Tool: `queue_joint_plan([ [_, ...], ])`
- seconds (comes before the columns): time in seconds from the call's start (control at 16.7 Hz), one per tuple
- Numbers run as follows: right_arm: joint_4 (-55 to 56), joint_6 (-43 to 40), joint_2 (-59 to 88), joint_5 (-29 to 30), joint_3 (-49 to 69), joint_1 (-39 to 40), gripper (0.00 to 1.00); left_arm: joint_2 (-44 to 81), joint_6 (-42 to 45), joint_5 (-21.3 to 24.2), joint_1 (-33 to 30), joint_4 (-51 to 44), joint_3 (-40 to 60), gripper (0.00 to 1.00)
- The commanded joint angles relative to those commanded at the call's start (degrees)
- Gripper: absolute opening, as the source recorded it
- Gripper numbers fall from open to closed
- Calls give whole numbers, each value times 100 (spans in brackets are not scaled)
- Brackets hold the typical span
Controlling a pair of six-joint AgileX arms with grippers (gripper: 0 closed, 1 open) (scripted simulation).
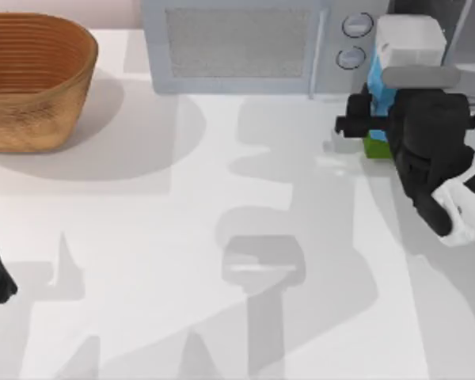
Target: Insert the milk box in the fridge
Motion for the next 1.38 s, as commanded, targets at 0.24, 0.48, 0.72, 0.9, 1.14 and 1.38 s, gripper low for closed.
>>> queue_joint_plan([
  [0.24, 0, 0, 0, 0, 0, 0, 32, 0, 0, 0, 0, 0, 0, 100],
  [0.48, 0, 0, 0, 0, 0, 0, 2, 0, 0, 0, 0, 0, 0, 100],
  [0.72, 0, 0, 0, 0, 0, 0, 0, 0, 0, 0, 0, 0, 0, 100],
  [0.9, 0, 0, 0, 0, 0, 0, 0, 0, 0, 0, 0, 0, 0, 100],
  [1.14, -88, 15, -82, -5, 22, 10, 0, 0, 0, 0, 0, 0, 0, 100],
  [1.38, -974, 38, -726, -4, 232, -33, 0, 0, 0, 0, 0, 0, 0, 100],
])
